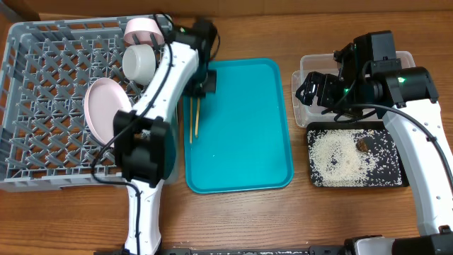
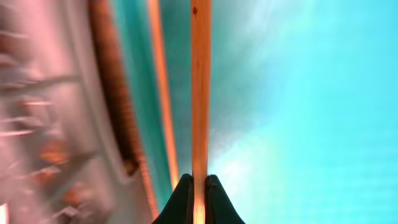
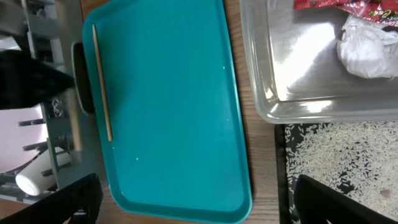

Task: Sort waste into correct bins and load items into the dishwasher
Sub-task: 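Grasp one wooden chopstick on the teal tray with the left gripper, then drop the chopstick into the rack with the left gripper, then grasp the second wooden chopstick on the tray with the left gripper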

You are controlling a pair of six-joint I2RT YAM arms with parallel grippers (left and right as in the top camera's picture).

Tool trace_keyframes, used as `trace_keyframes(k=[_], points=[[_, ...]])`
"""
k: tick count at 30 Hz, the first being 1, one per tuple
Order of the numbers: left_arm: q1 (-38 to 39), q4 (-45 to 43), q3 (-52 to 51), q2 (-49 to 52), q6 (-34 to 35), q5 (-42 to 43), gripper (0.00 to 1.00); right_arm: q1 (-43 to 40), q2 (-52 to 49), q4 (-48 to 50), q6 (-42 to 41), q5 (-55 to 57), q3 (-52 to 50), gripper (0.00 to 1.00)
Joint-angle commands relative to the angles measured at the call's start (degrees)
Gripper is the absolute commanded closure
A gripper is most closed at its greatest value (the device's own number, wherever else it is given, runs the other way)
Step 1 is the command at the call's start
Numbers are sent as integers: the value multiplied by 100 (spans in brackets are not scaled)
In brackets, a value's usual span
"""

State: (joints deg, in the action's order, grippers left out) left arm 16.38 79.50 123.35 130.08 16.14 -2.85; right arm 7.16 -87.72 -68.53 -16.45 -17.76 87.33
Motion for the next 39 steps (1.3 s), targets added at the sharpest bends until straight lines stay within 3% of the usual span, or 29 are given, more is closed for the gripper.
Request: trace_keyframes(k=[1, 7, 17, 20, 21, 22, 30, 34, 39], points=[[-245, 214, 446, -863, 210, -393, 96, -11, 11, 28, 0, 17, 114, 0], [-925, 380, 319, -1134, 164, -651, 96, -11, 11, 28, 0, 17, 114, 0], [-1115, -708, -1198, -1130, -592, -632, 95, -11, 11, 28, 0, 17, 114, 0], [-1075, -761, -1215, -1130, -588, -483, 41, -11, 11, 28, 0, 17, 114, 0], [-1060, -748, -1200, -1137, -590, -295, 31, -11, 11, 28, 0, 17, 114, 0], [-1062, -667, -1128, -1139, -590, -96, 30, -11, 11, 28, 0, 17, 114, 0], [-730, 470, 326, -1141, -232, 671, 35, -11, 11, 28, 0, 17, 114, 0], [-332, 214, -105, -1130, 608, -68, 35, -11, 11, 28, 0, 17, 114, 0], [-17, -688, -1250, -1130, 1502, -369, 37, -11, 11, 31, 0, 17, 114, 0]])
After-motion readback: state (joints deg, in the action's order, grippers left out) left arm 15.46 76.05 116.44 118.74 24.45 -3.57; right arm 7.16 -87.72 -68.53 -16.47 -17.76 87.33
